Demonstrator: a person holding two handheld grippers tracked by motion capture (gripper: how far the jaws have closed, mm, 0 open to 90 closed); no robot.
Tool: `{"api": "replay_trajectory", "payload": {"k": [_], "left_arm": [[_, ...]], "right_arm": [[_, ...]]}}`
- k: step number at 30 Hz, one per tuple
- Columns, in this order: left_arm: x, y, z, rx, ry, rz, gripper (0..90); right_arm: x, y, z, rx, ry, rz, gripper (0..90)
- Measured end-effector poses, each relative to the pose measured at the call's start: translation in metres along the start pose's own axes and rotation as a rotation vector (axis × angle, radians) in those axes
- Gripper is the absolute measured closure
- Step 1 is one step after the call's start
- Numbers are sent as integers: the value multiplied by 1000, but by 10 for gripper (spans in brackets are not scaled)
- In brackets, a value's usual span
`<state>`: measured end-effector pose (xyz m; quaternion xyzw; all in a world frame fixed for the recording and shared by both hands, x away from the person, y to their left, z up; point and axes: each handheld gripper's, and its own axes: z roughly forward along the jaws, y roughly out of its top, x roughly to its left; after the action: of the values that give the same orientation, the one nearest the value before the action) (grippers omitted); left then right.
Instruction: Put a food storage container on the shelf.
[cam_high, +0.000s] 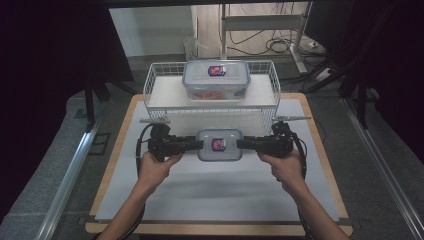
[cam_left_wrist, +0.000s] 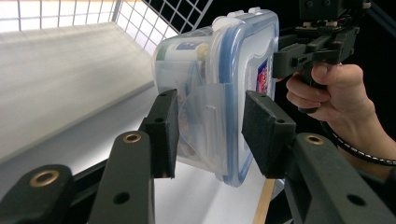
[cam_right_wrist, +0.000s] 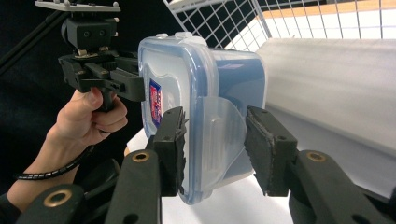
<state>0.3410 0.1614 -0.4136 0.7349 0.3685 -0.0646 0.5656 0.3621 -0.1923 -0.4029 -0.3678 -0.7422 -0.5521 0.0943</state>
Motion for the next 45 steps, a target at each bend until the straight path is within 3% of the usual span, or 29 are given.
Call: {"api": "replay_trajectory", "payload": {"k": [13, 20, 45], "left_arm": [[-7, 35, -12, -20, 15, 31, 570], [-10, 58, -18, -43, 13, 27, 570], [2, 133, -39, -110, 3, 6, 572]], "right_arm": [[9, 34, -4, -29, 6, -22, 586], [16, 58, -8, -54, 1, -39, 586], [26, 133, -5, -113, -12, -60, 585]]}}
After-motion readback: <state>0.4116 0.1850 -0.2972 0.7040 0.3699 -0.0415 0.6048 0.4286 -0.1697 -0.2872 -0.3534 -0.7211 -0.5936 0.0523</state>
